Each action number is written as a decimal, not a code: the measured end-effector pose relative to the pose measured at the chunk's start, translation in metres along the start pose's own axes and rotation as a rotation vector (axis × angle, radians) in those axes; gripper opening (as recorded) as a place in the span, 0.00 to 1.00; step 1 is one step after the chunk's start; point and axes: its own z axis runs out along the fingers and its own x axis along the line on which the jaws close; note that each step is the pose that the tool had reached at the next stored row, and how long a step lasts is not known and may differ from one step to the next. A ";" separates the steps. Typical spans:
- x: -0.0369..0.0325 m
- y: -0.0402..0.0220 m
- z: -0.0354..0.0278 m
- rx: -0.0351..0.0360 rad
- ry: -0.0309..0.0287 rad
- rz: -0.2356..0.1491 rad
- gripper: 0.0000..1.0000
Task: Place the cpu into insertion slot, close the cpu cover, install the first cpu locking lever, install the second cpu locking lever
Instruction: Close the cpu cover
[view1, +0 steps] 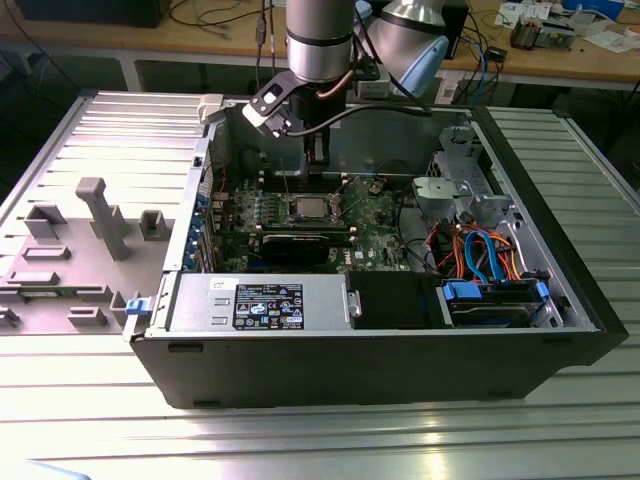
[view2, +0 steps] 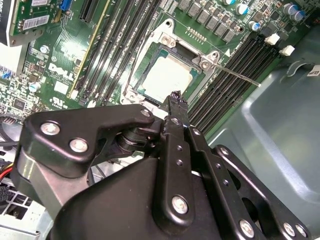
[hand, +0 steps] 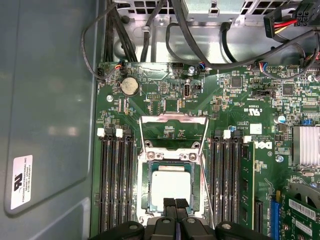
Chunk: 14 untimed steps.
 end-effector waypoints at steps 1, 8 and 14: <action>0.0000 0.0007 0.0001 -0.0001 0.0001 0.000 0.11; 0.0003 0.0019 -0.0118 -0.0001 0.0001 0.000 0.11; 0.0003 0.0031 -0.0145 0.0000 -0.0001 0.000 0.11</action>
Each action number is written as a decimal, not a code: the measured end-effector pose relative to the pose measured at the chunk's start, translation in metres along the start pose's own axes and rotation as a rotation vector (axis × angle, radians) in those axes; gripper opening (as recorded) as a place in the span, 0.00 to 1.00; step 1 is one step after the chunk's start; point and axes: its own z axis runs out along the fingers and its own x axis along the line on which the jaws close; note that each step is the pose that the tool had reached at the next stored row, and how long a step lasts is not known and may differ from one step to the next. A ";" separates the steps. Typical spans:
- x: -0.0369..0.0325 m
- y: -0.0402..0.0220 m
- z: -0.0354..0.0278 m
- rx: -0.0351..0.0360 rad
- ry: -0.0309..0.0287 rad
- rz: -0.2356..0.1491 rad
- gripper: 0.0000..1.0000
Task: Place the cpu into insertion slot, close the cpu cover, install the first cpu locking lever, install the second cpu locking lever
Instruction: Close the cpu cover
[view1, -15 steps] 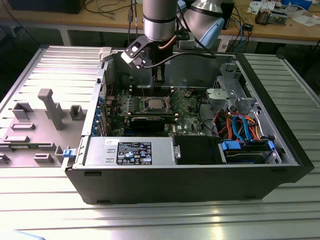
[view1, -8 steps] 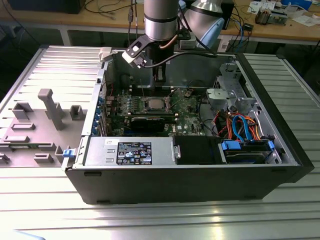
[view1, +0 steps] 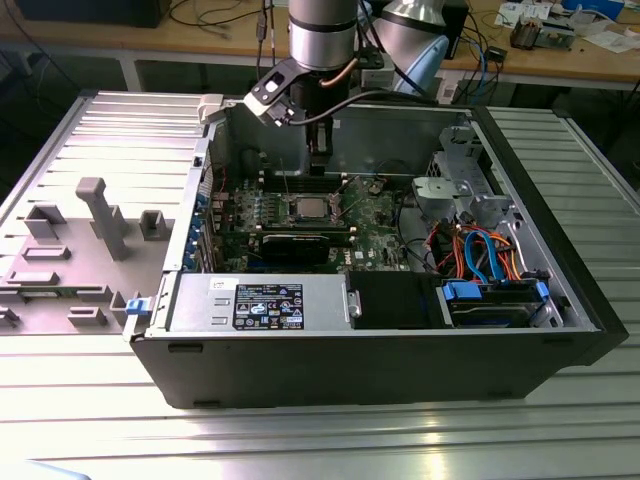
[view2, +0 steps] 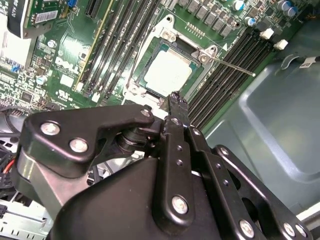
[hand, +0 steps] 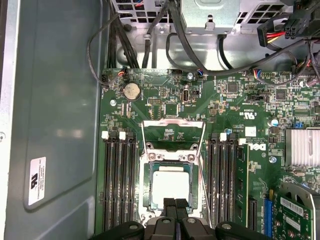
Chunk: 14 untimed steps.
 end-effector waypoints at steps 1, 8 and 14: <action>0.0000 0.0011 0.0001 -0.0001 0.0001 0.000 0.11; 0.0000 0.0022 0.0002 -0.0001 0.0002 0.000 0.11; -0.0001 0.0039 0.0002 -0.0001 0.0001 0.000 0.11</action>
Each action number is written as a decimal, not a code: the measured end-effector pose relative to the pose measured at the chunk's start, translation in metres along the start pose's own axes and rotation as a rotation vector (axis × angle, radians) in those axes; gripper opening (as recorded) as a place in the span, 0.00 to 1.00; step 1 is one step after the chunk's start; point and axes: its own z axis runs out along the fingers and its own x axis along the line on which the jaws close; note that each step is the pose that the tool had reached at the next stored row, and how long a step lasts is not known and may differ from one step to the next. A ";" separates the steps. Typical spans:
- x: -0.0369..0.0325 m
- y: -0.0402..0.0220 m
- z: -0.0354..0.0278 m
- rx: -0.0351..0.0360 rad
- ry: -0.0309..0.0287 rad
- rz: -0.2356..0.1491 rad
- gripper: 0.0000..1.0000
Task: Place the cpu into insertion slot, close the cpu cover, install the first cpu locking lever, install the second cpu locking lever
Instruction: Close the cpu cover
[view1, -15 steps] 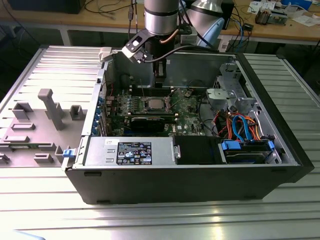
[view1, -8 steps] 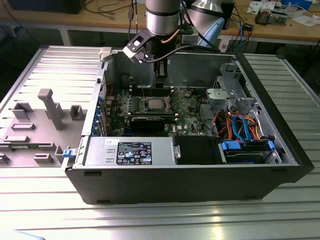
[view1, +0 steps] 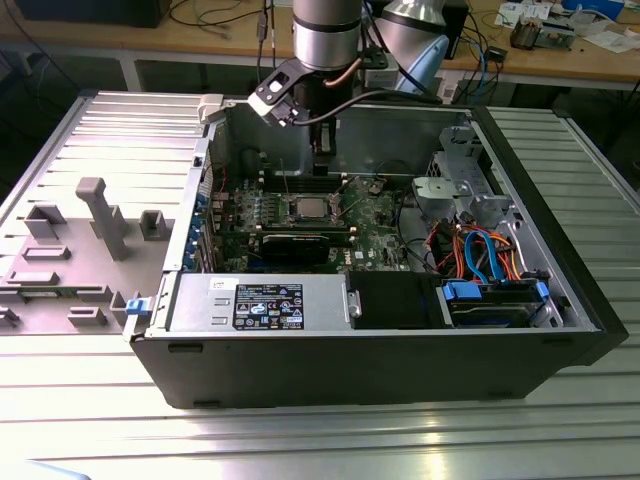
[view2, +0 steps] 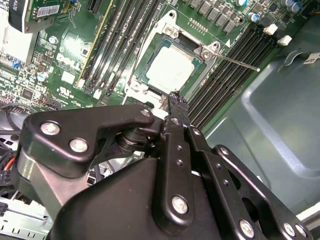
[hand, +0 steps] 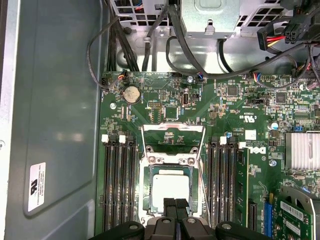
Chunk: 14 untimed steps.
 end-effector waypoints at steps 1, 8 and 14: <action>0.0000 0.0002 0.0000 -0.0001 0.0000 0.000 0.11; 0.0000 0.0004 0.0000 -0.0001 0.0000 0.000 0.11; 0.0001 0.0006 -0.0064 0.0000 -0.0002 0.000 0.11</action>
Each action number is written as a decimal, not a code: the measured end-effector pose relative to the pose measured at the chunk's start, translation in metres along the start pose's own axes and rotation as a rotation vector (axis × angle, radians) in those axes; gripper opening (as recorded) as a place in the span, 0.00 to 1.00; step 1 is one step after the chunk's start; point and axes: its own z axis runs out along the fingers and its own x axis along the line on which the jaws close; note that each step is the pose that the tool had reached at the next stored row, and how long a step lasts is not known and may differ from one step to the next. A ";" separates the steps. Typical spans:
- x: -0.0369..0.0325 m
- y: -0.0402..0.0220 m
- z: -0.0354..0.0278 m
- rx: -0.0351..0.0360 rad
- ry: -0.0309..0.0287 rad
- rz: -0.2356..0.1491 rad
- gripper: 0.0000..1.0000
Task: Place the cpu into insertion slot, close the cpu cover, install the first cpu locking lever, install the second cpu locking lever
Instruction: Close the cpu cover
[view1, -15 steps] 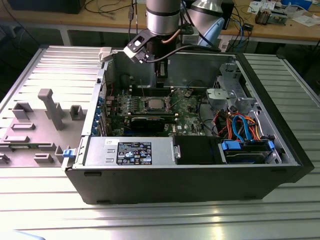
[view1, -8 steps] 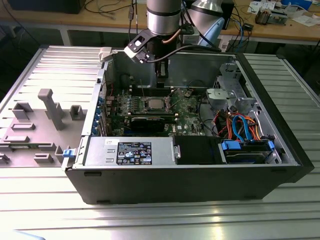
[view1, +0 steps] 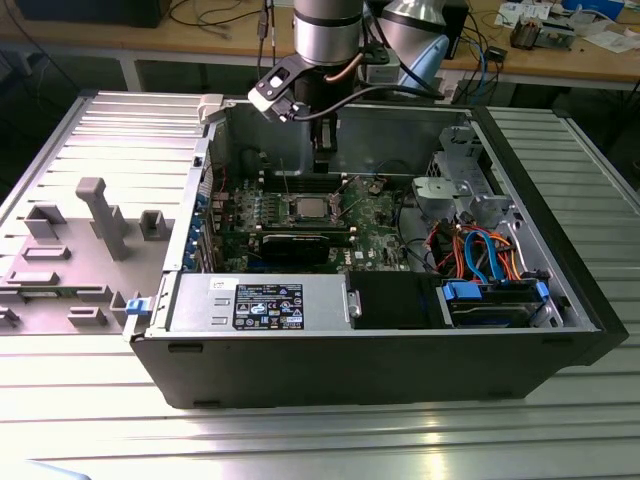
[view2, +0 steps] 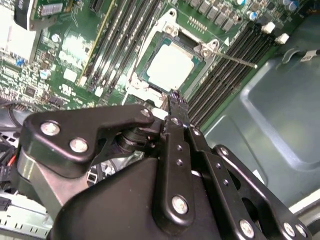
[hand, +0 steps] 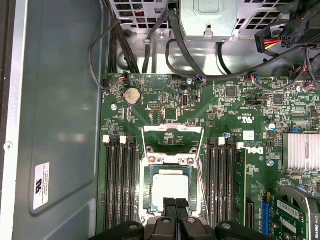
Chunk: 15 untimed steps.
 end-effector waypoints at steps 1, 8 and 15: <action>0.0000 0.0000 -0.0001 -0.0002 0.0002 0.000 0.11; 0.0000 0.0006 -0.0004 0.0001 -0.0001 0.000 0.11; 0.0000 0.0016 -0.0003 0.0000 0.0000 0.000 0.11</action>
